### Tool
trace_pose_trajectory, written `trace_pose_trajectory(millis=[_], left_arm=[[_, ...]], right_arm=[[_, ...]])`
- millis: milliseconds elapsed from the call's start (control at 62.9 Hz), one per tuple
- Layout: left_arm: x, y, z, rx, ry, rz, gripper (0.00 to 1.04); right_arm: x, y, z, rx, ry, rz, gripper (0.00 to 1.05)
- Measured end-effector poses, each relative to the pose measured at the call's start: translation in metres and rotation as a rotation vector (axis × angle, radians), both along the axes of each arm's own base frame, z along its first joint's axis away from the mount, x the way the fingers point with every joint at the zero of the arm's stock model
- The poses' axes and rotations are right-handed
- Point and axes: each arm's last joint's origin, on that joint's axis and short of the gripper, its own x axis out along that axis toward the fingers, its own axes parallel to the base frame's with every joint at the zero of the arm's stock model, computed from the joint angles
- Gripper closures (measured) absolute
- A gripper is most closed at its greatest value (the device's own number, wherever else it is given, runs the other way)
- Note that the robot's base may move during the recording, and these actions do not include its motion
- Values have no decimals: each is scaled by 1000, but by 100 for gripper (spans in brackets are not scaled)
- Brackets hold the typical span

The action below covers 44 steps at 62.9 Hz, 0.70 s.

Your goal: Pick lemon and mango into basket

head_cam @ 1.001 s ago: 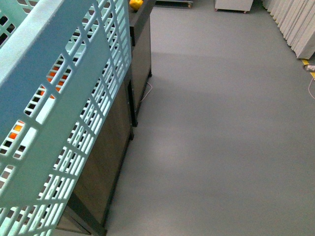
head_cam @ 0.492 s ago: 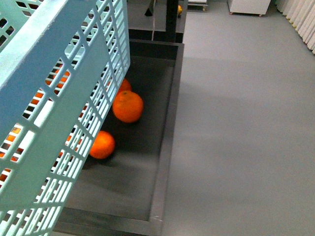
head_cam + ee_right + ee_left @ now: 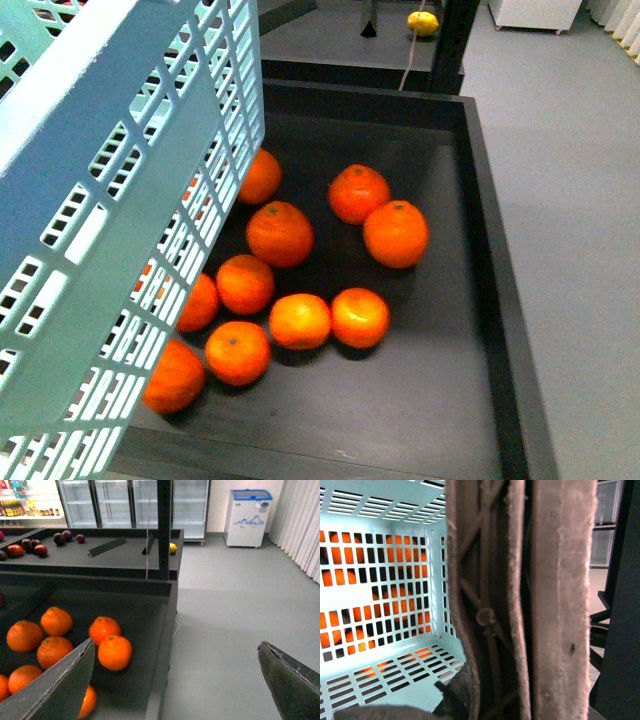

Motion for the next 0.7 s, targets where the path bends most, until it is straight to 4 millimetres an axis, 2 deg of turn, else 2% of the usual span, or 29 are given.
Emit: trace_pose_trajectory(millis=[699], left_arm=[[0, 0, 0, -1, 0, -1, 91]], right_arm=[[0, 0, 0, 0, 0, -3, 9]])
